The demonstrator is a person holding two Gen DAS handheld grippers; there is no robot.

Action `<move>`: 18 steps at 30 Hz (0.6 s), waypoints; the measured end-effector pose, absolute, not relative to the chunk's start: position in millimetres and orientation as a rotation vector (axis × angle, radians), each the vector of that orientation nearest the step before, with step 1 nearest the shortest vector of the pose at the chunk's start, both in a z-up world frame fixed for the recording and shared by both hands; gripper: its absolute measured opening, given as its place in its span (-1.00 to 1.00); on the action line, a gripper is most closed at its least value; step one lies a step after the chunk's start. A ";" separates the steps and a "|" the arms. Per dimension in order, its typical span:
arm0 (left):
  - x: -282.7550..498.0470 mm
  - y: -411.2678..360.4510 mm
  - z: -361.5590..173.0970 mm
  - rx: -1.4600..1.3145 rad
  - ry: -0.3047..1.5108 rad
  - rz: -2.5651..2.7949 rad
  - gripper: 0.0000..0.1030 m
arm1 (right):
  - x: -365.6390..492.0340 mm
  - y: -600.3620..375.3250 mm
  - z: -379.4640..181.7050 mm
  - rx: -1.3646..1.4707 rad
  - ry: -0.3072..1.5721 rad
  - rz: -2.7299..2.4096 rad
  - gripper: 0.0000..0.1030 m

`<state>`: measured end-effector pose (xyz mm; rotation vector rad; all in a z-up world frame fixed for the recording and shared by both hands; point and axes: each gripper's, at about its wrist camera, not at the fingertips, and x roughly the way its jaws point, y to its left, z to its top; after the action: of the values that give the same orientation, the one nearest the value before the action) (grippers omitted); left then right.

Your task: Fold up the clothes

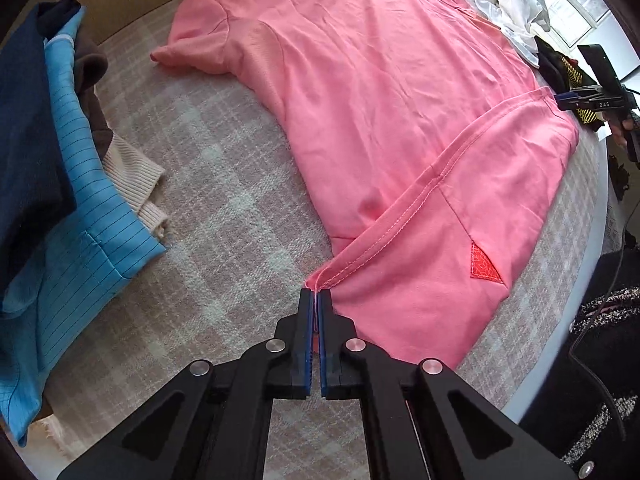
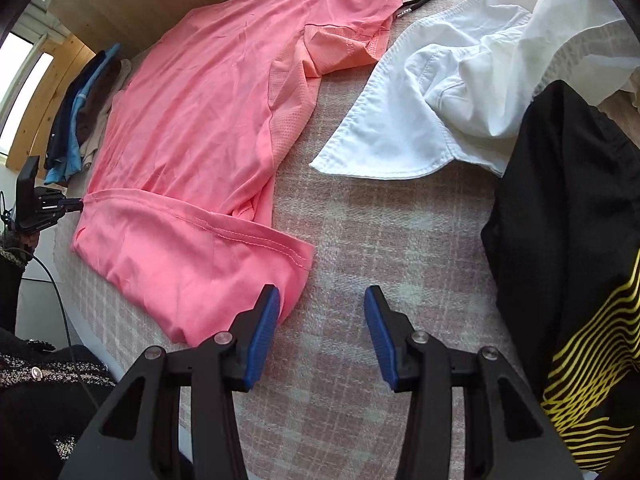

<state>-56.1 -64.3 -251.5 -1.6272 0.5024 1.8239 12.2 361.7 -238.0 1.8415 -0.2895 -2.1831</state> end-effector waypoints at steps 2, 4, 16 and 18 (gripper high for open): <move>-56.7 -62.9 -251.0 -1.626 0.505 1.824 -0.98 | 6.2 363.1 -240.1 1.819 -0.322 -2.164 -0.15; -57.0 -61.1 -251.6 -1.627 0.514 1.819 -0.98 | -0.2 363.9 -243.6 1.800 -0.355 -2.135 -0.15; -31.8 -39.1 -251.5 -1.605 0.538 1.853 -0.98 | 10.4 346.5 -220.6 1.668 -0.313 -2.063 -0.95; -19.2 -36.7 -242.5 -1.579 0.529 1.874 -0.98 | 22.8 346.3 -197.6 1.607 -0.293 -2.093 -0.94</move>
<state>-19.2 -36.7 -242.5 -1.5789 0.5290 1.8740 22.8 346.3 -197.6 1.6068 -0.2932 -2.0927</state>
